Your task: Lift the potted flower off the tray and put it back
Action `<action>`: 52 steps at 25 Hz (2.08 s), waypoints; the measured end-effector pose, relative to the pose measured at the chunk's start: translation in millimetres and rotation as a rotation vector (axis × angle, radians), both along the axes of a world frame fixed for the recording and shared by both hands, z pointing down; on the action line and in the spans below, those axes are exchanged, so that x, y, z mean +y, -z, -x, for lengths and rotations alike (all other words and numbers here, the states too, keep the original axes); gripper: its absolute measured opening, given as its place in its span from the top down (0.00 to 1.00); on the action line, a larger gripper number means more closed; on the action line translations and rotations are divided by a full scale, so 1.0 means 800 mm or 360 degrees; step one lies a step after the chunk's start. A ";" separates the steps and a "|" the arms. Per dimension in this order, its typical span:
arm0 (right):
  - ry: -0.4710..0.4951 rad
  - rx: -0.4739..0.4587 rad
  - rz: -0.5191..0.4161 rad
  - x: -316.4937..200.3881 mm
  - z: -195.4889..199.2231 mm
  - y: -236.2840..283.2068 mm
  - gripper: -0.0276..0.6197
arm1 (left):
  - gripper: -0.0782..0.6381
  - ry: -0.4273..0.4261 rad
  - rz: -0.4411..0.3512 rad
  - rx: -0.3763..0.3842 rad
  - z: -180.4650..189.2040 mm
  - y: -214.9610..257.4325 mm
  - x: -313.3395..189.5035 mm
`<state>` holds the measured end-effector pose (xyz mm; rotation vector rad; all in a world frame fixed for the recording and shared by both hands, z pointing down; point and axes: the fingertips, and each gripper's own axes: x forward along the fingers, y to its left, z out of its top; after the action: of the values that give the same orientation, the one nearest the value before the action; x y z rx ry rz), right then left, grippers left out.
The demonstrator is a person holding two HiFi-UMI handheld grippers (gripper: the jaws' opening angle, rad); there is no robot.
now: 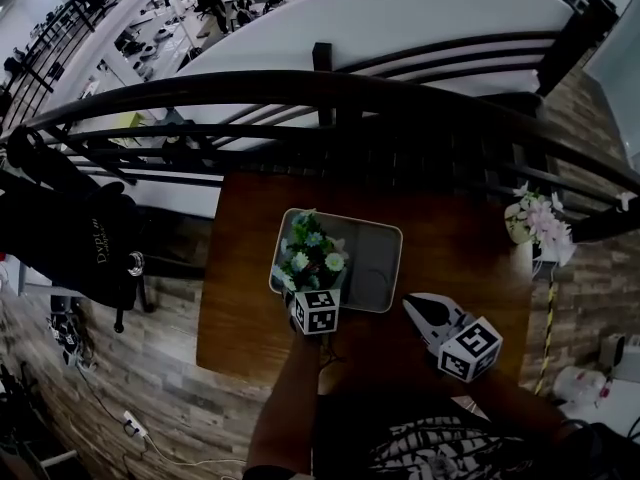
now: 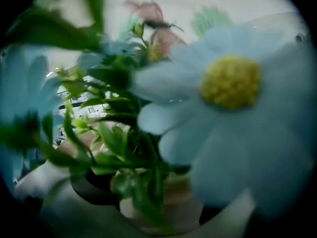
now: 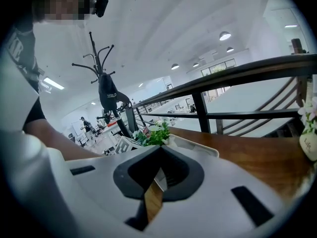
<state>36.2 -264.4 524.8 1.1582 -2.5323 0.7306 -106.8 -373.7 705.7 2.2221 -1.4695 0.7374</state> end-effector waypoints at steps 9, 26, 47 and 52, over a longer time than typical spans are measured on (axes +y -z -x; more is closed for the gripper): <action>0.0047 -0.0045 -0.0047 0.019 0.004 -0.001 0.96 | 0.16 0.0193 -0.0045 0.0148 0.037 0.033 0.086; 0.0152 -0.0035 -0.0290 0.062 0.005 0.033 0.96 | 0.88 0.0386 -0.0521 0.0434 0.015 0.267 0.205; -0.0003 0.0070 -0.0400 0.124 0.045 0.064 0.96 | 0.88 0.0287 -0.0499 0.0464 0.068 0.272 0.259; 0.0003 0.0068 -0.0423 0.131 0.053 0.067 0.96 | 0.88 0.0303 -0.0505 0.0482 0.074 0.272 0.267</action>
<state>-6.6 -159.4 471.0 1.2364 -2.6524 0.3708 -166.3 -159.9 488.1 2.2461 -1.6981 0.1042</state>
